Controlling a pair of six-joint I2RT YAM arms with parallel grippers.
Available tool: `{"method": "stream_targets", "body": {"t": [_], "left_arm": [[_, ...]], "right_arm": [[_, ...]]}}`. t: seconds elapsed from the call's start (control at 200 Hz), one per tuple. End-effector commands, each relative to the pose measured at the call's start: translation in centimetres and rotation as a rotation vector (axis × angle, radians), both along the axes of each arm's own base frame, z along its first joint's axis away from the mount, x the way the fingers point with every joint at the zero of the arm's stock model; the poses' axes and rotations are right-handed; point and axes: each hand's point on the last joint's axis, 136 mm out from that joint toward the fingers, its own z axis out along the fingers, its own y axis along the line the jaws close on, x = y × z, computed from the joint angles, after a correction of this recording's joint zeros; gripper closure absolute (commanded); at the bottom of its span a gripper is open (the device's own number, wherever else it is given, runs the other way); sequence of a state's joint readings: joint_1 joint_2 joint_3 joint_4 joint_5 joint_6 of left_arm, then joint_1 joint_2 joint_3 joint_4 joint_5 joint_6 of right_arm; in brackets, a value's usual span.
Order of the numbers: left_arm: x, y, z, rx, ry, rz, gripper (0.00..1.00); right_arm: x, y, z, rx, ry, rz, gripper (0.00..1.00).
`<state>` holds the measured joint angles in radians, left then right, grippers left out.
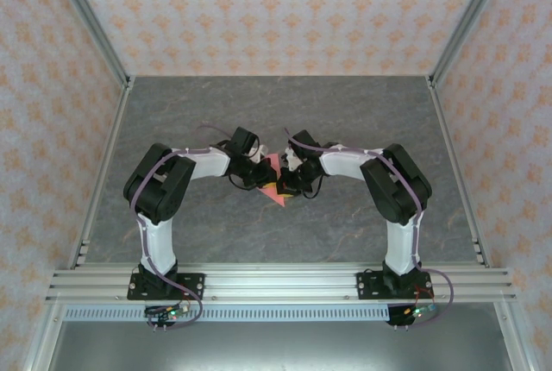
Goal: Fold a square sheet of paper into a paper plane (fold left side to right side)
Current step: Fourth fold the wing at the center of the table.
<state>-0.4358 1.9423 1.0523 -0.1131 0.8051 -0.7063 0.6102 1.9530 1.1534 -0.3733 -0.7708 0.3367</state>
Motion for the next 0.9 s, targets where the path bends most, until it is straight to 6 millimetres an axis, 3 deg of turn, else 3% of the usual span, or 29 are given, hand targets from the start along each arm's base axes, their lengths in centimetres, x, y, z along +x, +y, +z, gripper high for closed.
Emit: {"method": "stream_targets", "body": {"t": [0.0, 0.145, 0.325, 0.681, 0.896], "left_arm": [[-1.4, 0.6, -2.5, 0.045, 0.050, -0.009, 0.97], [-1.6, 2.0, -4.0, 0.125, 0.053, -0.004, 1.00], [-0.2, 4.5, -4.3, 0.164, 0.031, 0.038, 1.00], [5.6, 8.0, -2.8, 0.195, -0.062, 0.106, 1.00], [8.1, 10.0, -3.1, 0.227, -0.080, 0.125, 1.00]], "right_arm": [[-3.0, -4.9, -5.3, -0.276, 0.112, -0.011, 0.99], [-3.3, -5.5, -5.4, -0.307, 0.118, 0.000, 0.99], [-3.7, -6.1, -5.7, -0.329, 0.128, 0.007, 0.99], [-4.0, -6.4, -5.7, -0.337, 0.130, 0.008, 0.99], [-4.4, -6.6, -5.8, -0.342, 0.138, 0.012, 0.99]]}}
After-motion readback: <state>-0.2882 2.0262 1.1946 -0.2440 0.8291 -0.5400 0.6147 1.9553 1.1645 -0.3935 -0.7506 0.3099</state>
